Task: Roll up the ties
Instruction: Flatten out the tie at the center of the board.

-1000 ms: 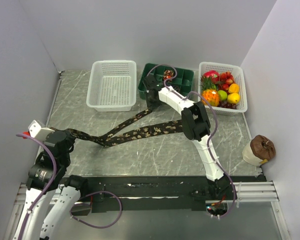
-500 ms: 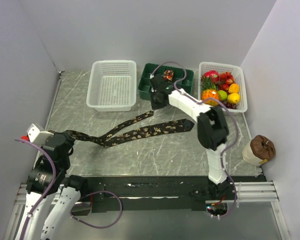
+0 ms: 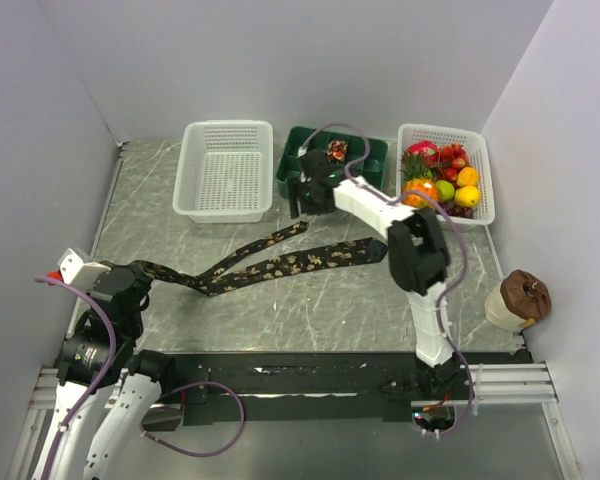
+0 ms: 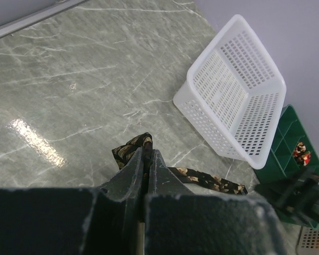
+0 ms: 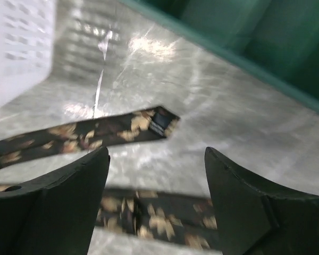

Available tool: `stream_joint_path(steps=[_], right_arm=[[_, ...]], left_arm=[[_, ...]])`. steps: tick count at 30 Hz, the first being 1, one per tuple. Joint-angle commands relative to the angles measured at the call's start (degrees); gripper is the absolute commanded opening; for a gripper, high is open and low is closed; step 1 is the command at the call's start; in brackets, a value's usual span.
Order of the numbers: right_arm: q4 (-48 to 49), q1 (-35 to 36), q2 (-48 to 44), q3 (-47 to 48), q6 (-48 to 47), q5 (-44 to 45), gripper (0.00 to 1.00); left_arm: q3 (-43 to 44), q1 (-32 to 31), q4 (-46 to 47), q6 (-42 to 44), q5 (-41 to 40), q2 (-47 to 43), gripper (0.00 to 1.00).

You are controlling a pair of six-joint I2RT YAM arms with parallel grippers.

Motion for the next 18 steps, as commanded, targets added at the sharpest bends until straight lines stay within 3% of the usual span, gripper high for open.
stream_joint_path(steps=[1,6,18], right_arm=[[-3.9,2.2,5.7,6.8,1.8,1.8,0.77],[-4.1,2.2,7.8,7.5,3.8,2.3,0.7],[-12.9,2.8,16.1,18.0,3.9,3.3,0.67]], left_arm=[[-0.4,0.3,2.8,0.4,0.7,-0.7,0.01],[-0.6,0.3,3.0,0.4,0.8,-1.0,0.01],[-0.3,0.3,3.0,0.9,0.5,-0.8,0.01]])
